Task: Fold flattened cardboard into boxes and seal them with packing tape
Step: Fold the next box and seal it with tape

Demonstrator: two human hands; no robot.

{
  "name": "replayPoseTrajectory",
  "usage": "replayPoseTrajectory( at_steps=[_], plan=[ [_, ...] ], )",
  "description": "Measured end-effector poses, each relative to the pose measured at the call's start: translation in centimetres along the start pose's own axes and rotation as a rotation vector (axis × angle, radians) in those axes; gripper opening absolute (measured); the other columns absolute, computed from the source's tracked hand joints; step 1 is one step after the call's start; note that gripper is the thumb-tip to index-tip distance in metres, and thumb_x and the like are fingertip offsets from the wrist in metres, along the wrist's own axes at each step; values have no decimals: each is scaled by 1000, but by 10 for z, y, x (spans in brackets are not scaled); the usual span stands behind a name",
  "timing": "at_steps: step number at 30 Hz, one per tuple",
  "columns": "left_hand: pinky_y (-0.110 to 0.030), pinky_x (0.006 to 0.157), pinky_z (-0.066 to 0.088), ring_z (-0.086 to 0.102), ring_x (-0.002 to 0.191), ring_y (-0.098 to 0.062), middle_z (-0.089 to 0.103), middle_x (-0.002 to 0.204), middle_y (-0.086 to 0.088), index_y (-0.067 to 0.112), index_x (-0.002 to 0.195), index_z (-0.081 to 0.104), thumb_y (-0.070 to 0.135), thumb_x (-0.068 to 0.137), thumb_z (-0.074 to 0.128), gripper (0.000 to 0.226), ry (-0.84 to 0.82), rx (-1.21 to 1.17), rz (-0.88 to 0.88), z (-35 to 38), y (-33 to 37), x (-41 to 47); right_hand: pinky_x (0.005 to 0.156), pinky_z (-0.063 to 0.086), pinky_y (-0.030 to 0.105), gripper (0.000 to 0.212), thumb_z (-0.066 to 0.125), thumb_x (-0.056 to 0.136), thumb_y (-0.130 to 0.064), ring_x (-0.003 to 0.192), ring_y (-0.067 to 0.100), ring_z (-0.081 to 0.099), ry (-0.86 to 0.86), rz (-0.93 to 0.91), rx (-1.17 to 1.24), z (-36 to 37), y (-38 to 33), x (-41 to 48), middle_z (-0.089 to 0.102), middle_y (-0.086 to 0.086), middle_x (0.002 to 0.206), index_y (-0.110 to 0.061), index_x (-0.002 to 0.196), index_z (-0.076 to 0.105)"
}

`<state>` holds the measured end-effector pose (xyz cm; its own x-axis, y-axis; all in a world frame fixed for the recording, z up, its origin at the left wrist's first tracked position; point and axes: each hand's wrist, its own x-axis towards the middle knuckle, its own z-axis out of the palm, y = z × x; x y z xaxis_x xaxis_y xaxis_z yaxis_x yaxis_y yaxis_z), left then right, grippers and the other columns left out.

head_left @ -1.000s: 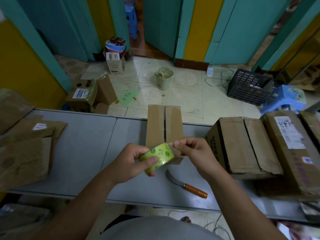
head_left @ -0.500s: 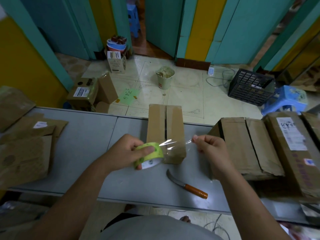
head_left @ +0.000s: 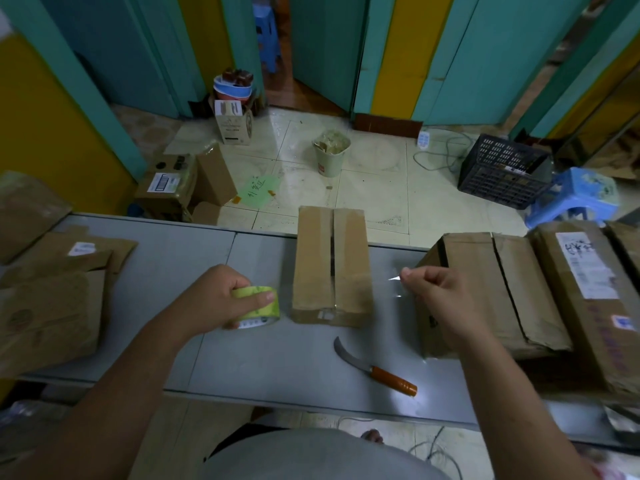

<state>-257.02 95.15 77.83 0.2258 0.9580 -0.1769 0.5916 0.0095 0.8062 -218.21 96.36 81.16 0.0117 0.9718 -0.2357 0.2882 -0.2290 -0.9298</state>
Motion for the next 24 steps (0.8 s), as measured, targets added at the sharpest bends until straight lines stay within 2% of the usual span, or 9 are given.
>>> replayPoseTrajectory(
  at_steps=[2,4,6,9,11,13,15,19,24],
  plan=[
    [-19,43,32,42,36,-6,37,40,5,22,46,50,79,78,71,69,22,128,-46,1,-8,6,74,47,21,28,71,99,-30,63,-8,63,18,10,-20,10,11,4,67,-13,60,-12,79,78],
    [-27,47,30,39,35,-7,33,39,4,19,44,42,79,75,71,73,33,279,-121,4,-14,13,63,45,11,26,71,99,-27,58,-7,60,40,17,-28,20,25,6,65,-14,56,-11,80,79],
    [-30,53,26,34,39,-10,26,41,5,20,46,34,79,73,73,75,36,389,-180,10,-17,21,56,44,12,27,72,98,-27,51,-1,54,58,46,-36,27,42,7,62,-9,53,-11,78,79],
    [-32,59,25,35,45,-13,23,46,9,25,54,30,74,73,81,73,11,396,-224,17,-20,32,49,42,19,30,73,98,-30,46,4,47,62,103,-70,33,62,6,55,-6,49,-11,75,77],
    [-32,59,26,38,44,-14,22,47,10,25,57,30,72,72,84,74,-24,387,-236,19,-21,40,51,43,23,33,74,97,-30,49,9,50,76,147,-77,34,70,6,56,-1,53,-5,75,76],
    [-31,58,29,42,41,-14,24,44,11,25,56,31,73,70,85,74,-58,388,-247,20,-23,45,58,45,32,37,74,97,-29,59,22,52,77,184,-60,35,76,7,58,15,62,3,79,74],
    [-30,58,32,45,39,-14,28,41,10,24,54,34,75,67,84,73,-82,378,-263,20,-26,50,62,47,34,35,74,97,-27,65,26,55,94,202,-42,37,80,8,61,28,70,5,81,74],
    [-28,56,35,49,37,-15,39,42,4,22,52,39,78,61,81,70,-95,345,-299,21,-32,57,63,46,32,30,77,95,-26,64,19,58,134,228,-51,39,84,14,64,14,64,-4,75,77],
    [-30,57,37,49,37,-15,40,41,2,24,50,39,83,54,77,71,-117,320,-328,22,-37,64,67,48,33,30,76,96,-28,71,22,63,125,247,-39,40,89,17,69,25,80,-1,82,77]
  ],
)
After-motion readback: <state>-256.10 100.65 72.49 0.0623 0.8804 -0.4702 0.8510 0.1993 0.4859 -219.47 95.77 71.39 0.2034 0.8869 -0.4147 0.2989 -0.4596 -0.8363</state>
